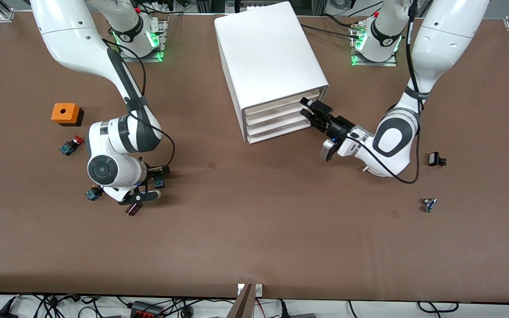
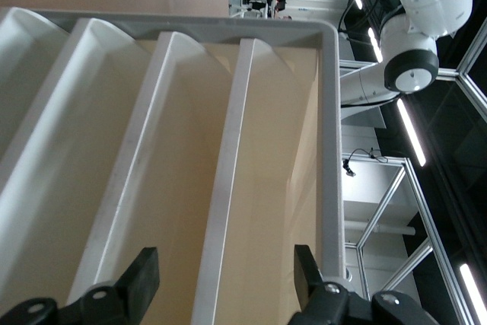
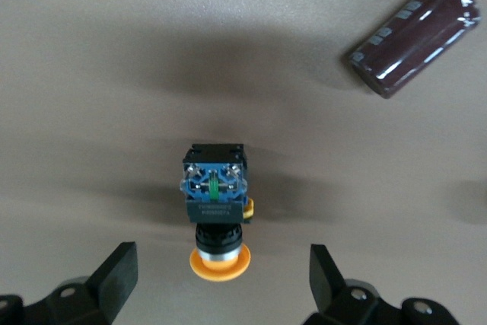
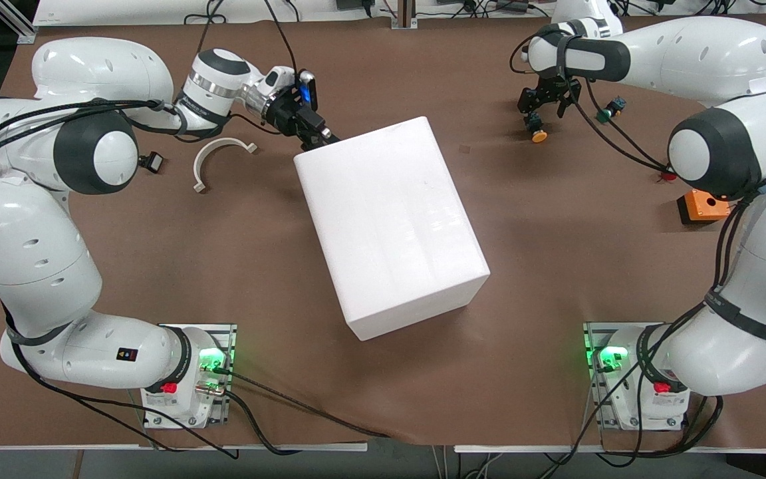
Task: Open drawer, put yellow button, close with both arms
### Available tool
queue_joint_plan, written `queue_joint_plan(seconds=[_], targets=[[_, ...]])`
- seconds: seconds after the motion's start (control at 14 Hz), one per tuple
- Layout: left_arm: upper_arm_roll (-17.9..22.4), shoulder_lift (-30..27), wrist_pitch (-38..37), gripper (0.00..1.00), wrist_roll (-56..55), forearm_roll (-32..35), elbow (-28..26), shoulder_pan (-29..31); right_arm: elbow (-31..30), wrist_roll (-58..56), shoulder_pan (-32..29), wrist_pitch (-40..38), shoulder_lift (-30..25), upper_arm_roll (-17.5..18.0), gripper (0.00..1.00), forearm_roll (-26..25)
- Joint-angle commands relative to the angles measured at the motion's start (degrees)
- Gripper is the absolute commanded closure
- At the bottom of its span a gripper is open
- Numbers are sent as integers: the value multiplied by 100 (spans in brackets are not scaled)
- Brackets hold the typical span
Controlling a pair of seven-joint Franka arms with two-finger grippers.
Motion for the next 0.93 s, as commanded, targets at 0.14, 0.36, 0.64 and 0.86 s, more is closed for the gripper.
queue_joint_plan(seconds=[0.14,0.36,0.64,0.86], targets=[[-94,-158,48,50,582,-148,-283,-18,45,-39,19,210,180,-12,0,118],[-94,-158,48,93,618,-87,-239,-26,19,-30,28,201,242,-12,7,118],[-85,-149,48,100,627,-69,-204,-27,19,-30,36,210,330,-12,24,118],[-33,-96,48,100,618,-69,-37,-35,36,-47,28,210,330,-12,54,118]])
